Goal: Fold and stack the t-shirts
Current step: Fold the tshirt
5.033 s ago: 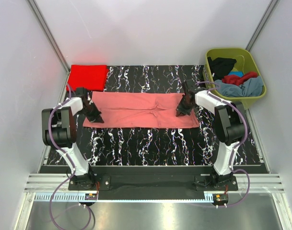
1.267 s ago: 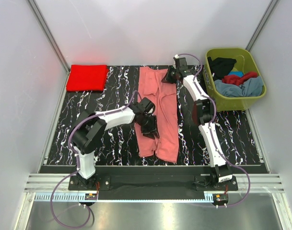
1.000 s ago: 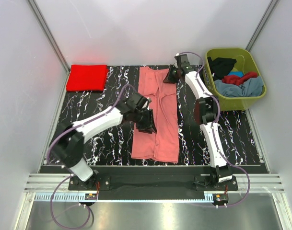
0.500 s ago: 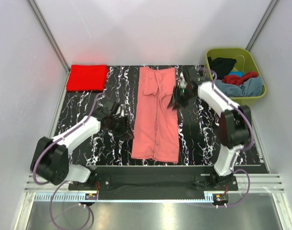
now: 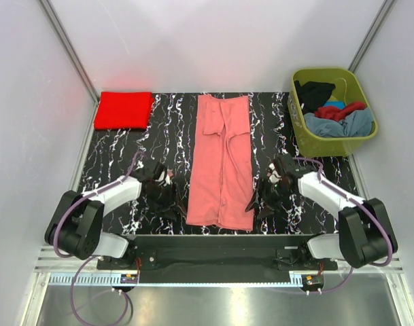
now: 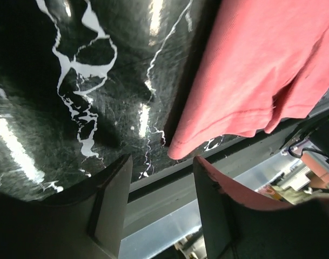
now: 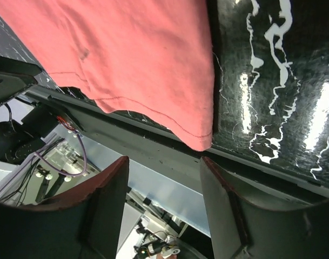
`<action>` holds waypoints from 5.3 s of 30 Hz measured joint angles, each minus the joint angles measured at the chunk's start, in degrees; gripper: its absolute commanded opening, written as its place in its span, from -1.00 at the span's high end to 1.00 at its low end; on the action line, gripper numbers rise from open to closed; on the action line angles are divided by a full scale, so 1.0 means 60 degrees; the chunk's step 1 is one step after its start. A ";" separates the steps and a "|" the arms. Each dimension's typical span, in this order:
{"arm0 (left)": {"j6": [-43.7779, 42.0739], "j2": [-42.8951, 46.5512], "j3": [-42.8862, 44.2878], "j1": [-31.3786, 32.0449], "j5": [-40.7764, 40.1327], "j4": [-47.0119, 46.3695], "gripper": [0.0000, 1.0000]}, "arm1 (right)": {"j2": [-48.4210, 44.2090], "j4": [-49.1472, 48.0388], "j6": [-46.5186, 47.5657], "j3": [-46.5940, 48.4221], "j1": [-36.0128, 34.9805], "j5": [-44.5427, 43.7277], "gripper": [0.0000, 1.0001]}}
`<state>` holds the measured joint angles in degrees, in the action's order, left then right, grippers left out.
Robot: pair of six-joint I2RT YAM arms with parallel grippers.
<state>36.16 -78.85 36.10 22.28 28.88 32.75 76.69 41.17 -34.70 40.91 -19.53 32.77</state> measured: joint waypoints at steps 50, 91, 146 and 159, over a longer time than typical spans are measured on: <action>0.1490 -0.0168 -0.1741 0.0656 0.1297 -0.2973 1.00 | -0.0674 -0.2146 -0.1719 -0.2634 -0.0372 -0.0284 1.00; 0.1530 -0.5111 0.6630 -0.1297 0.1173 -0.1118 1.00 | 0.6441 0.0714 0.0710 0.7919 0.1960 0.0135 1.00; 0.2310 -0.8521 1.0528 -0.1920 0.1450 -0.0838 0.94 | 0.9719 0.2186 0.1450 1.1963 0.2528 0.0882 1.00; 0.1956 -0.9493 1.1806 -0.1982 0.1147 -0.0284 0.36 | 1.1242 0.2736 0.1625 1.4426 0.2605 0.0477 0.05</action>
<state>47.90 -135.81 106.94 10.39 35.77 31.05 144.14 57.58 -24.95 127.46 -3.90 35.64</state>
